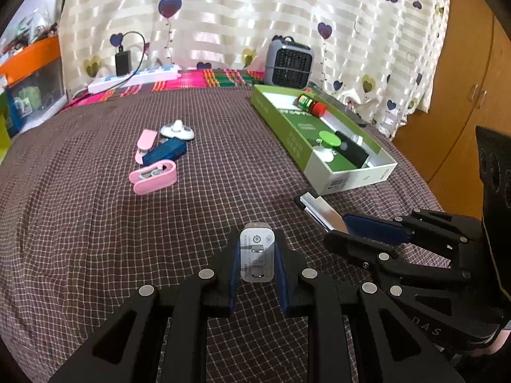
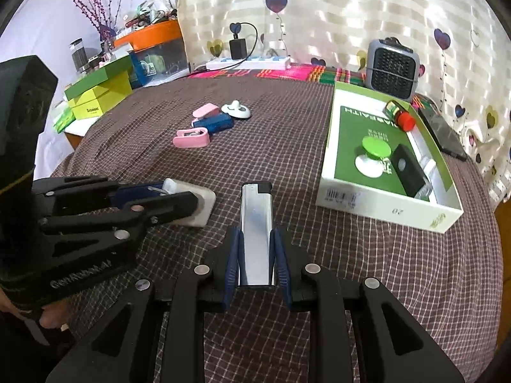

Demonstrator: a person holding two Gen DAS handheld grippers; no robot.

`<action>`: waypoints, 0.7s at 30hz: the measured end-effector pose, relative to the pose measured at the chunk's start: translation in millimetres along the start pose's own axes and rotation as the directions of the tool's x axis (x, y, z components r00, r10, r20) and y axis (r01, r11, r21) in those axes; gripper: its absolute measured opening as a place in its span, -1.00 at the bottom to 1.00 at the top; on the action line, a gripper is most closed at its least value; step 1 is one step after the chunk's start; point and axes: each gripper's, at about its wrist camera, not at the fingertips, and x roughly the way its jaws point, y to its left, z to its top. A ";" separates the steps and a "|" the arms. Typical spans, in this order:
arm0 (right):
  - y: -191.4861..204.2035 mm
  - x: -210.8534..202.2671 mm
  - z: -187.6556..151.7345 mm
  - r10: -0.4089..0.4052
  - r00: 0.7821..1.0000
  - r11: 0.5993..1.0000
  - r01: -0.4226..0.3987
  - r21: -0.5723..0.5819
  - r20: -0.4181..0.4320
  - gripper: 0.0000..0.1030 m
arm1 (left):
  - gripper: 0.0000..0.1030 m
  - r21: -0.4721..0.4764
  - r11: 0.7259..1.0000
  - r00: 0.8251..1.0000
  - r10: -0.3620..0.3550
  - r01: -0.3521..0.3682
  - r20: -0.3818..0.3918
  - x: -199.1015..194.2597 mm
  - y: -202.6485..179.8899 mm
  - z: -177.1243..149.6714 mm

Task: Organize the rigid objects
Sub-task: 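Carry the charger block and white bar over the box with both grippers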

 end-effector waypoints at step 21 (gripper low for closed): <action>-0.7 -33.1 7.8 -0.003 0.995 1.000 0.002 0.011 0.098 -0.53 | -0.64 0.026 0.999 0.997 -0.023 0.021 0.073 -28.6 -14.8 10.2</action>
